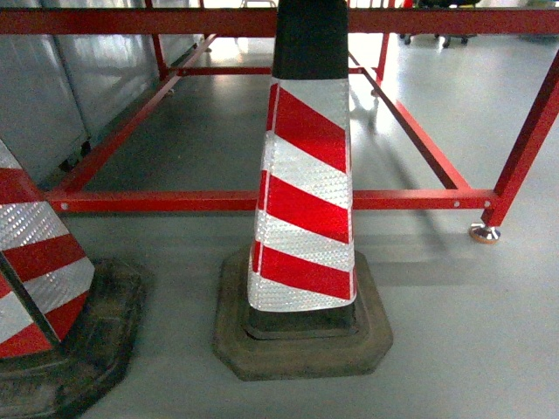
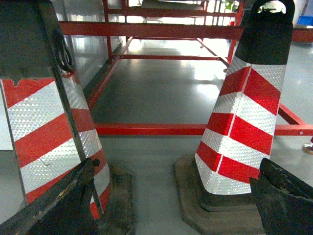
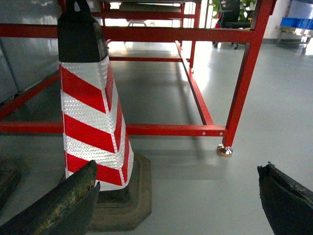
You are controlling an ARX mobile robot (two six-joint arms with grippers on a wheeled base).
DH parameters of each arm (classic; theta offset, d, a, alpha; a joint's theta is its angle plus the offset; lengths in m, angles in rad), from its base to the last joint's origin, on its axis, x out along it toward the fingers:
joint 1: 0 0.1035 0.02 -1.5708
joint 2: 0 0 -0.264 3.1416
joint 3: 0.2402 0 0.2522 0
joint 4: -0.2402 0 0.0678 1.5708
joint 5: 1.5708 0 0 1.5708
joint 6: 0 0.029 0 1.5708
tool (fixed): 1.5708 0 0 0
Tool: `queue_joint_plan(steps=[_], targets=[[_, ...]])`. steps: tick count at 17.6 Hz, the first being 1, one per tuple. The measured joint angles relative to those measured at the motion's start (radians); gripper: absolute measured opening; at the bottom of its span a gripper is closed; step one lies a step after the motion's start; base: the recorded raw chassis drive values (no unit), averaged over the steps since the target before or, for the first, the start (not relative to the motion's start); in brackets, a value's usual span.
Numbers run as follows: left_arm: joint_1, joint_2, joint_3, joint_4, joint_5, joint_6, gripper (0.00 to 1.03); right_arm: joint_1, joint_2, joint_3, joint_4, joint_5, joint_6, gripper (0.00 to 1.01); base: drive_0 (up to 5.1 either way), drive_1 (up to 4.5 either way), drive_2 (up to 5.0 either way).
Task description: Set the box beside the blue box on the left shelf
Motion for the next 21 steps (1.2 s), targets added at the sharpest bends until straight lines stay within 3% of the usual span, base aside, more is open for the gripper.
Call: queue_joint_plan(steps=[21], targets=[[0.0,0.0,0.0,-0.001,-0.002,0.0,0.98,0.0,0.0,0.0,-0.002,0.0,0.0,0.98,0.0,0.0,0.0]])
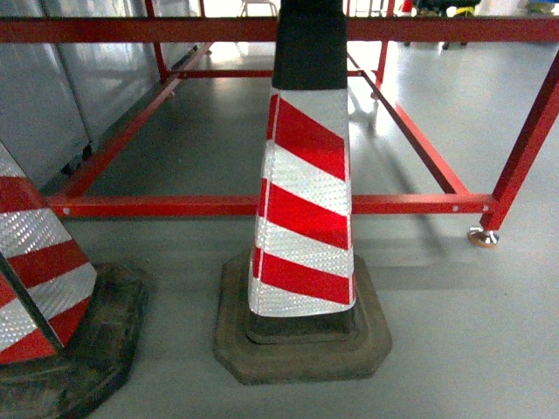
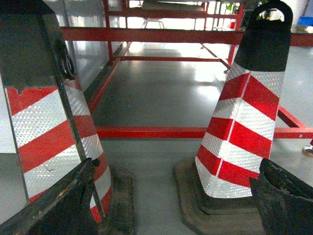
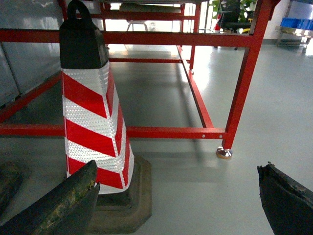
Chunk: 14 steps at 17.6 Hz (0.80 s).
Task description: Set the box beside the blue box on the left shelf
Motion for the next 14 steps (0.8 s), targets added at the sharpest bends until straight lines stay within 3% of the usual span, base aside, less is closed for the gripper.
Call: queue_joint_plan(steps=[14], targets=[[0.0,0.0,0.0,0.0,0.002,0.006,0.98,0.0,0.0,0.0,0.002,0.0,-0.002,0.98,0.0,0.0,0.0]])
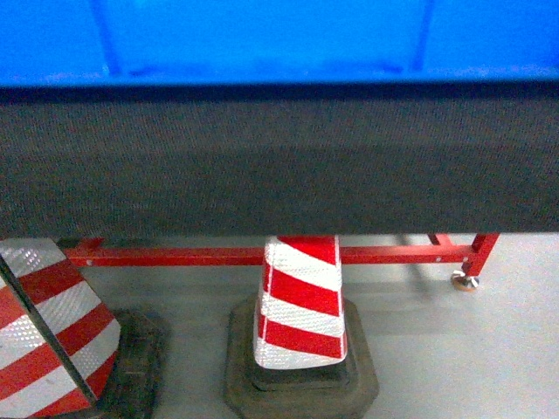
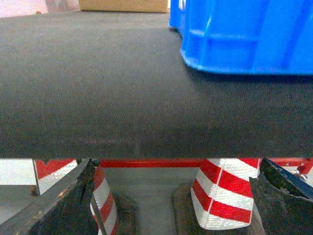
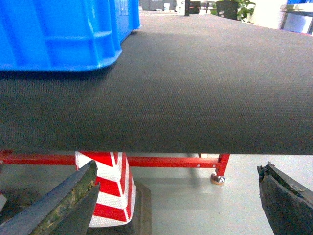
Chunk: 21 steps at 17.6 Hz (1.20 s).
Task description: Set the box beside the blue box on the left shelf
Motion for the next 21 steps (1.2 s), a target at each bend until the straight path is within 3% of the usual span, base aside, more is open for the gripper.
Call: queue_joint_plan(steps=[21], targets=[[0.0,0.0,0.0,0.001,0.0,0.005,0.98,0.0,0.0,0.0,-0.001,0.0,0.001,0.98,0.0,0.0,0.0]])
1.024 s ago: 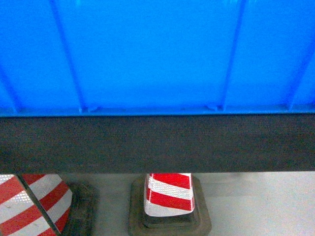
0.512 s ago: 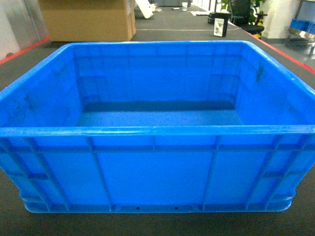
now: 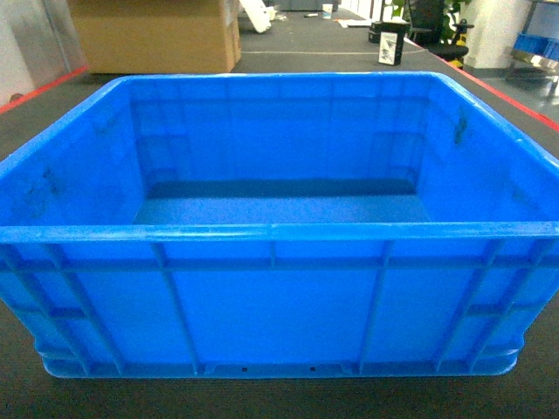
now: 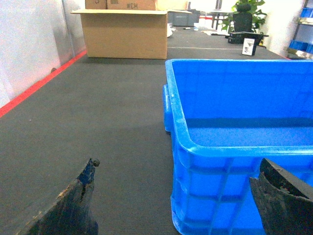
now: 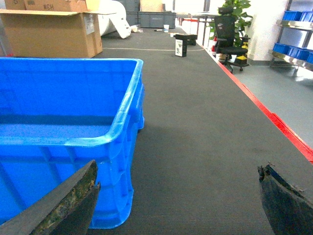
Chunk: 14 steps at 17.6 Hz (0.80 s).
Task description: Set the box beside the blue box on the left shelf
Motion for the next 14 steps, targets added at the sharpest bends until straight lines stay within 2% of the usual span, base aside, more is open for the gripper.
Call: queue_joint_plan(steps=[14], targets=[[0.0,0.0,0.0,0.0,0.0,0.0,0.98,0.0,0.0,0.0,0.0,0.0,0.0,0.98,0.0,0.0,0.0]])
